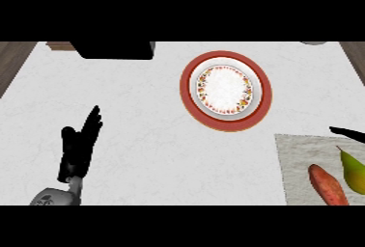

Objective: Pick the pear from the placemat and place it in the plate

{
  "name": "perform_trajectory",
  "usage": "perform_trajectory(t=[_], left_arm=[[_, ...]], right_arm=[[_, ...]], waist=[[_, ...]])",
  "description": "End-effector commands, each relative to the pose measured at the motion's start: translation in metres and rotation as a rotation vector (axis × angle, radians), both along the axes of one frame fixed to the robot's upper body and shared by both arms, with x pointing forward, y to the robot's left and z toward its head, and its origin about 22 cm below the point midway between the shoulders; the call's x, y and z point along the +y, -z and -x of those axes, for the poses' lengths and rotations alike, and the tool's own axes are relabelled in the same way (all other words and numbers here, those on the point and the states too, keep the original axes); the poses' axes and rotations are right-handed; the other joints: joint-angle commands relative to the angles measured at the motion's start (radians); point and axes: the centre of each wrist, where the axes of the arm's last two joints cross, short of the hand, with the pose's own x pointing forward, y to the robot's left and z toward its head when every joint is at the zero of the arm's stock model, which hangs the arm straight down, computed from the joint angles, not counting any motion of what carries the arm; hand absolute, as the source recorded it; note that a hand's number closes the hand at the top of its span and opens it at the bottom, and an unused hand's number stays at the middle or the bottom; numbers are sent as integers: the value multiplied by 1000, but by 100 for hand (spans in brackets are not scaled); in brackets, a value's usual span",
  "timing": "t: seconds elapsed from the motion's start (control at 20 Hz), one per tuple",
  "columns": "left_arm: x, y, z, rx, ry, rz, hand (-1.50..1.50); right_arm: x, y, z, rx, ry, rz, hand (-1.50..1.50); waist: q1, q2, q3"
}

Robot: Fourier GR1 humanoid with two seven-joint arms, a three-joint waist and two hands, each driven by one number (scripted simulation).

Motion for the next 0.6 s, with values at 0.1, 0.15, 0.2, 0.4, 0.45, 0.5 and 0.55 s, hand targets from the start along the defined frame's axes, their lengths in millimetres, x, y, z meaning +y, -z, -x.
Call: perform_trajectory(t=[0.1,0.15,0.2,0.4,0.45,0.5,0.55], left_arm=[[3,-4,8,-5,7,-1,0],[10,-4,-11,-10,-8,6,0],[9,-23,-26,-16,-2,3,0],[6,-4,6,19,7,0,0],[1,-5,-10,-13,-5,-4,0],[-2,-5,4,-5,-8,0,0],[13,-8,3,1,-18,2,0]], right_arm=[[-17,4,8,91,-41,-150,-150],[7,9,-14,98,-52,-144,-150],[16,21,-13,108,-60,-137,-150],[6,24,-7,128,-66,-134,-150],[7,32,-4,105,-76,-117,-150],[20,29,-19,106,-61,-123,150],[0,30,1,81,-116,-99,150]], waist=[[0,-2,0],[-3,1,0],[-7,1,0],[1,-1,0],[-4,1,0],[0,-2,0],[1,0,1]])
